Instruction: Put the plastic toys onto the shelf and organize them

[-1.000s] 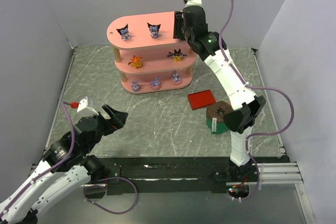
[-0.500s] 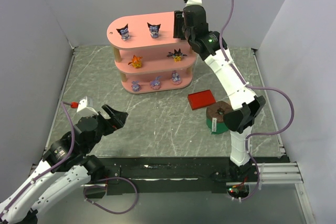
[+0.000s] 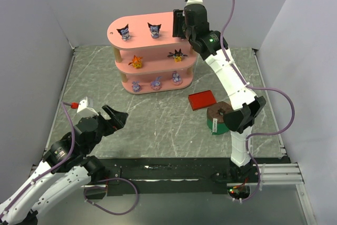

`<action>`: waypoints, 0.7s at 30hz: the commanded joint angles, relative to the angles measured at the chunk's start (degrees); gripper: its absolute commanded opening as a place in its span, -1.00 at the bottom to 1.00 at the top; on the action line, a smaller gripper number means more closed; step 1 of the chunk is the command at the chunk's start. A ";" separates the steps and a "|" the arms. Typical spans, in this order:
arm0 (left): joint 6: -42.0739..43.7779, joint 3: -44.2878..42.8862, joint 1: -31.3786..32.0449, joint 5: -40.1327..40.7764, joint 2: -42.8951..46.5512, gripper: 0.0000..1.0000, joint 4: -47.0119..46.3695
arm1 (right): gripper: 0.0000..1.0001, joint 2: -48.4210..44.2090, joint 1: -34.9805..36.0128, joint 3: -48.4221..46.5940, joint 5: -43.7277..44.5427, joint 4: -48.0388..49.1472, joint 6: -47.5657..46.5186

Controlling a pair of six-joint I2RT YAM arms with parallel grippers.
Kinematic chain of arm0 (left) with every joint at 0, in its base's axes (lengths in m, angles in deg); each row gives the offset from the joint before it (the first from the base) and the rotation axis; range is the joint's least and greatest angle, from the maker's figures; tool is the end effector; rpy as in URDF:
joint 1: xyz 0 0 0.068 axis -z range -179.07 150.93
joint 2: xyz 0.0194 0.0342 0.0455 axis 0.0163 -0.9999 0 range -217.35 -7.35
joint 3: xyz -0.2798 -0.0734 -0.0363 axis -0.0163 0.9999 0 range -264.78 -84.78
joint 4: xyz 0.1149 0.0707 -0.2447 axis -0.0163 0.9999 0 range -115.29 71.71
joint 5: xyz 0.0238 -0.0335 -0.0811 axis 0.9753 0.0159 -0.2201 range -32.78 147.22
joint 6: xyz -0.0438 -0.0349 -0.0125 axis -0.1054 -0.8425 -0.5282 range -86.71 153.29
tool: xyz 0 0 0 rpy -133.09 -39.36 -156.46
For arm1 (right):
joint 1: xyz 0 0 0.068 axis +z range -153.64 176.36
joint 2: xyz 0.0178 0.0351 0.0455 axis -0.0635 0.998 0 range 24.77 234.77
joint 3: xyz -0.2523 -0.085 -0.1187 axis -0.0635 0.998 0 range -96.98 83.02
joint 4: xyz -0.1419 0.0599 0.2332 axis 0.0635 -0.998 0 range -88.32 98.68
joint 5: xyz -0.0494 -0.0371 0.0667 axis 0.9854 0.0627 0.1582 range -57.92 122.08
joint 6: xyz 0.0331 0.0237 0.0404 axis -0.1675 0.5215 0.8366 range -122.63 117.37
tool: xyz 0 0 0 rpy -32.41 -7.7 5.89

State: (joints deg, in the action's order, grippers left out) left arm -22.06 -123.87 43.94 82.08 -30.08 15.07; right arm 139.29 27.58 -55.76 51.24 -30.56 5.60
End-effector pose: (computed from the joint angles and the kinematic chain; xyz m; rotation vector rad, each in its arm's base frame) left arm 0.0821 -0.0533 0.3098 -0.4984 1.9521 -0.6928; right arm 0.4022 0.2282 0.5053 -0.1307 1.8166 0.1809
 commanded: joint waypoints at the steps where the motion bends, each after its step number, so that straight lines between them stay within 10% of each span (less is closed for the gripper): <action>1: -0.37 -0.11 0.15 0.80 0.13 0.93 -0.28 | 0.38 0.09 -0.46 -2.99 0.62 1.19 0.21; 21: -0.72 -0.20 0.06 1.15 0.31 0.93 0.07 | 0.59 -6.85 -0.64 -0.88 1.76 3.12 1.87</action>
State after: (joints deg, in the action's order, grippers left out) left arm -22.10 -123.87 43.94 82.10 -30.05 15.26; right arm 138.67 27.54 -55.79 51.74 -29.84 5.58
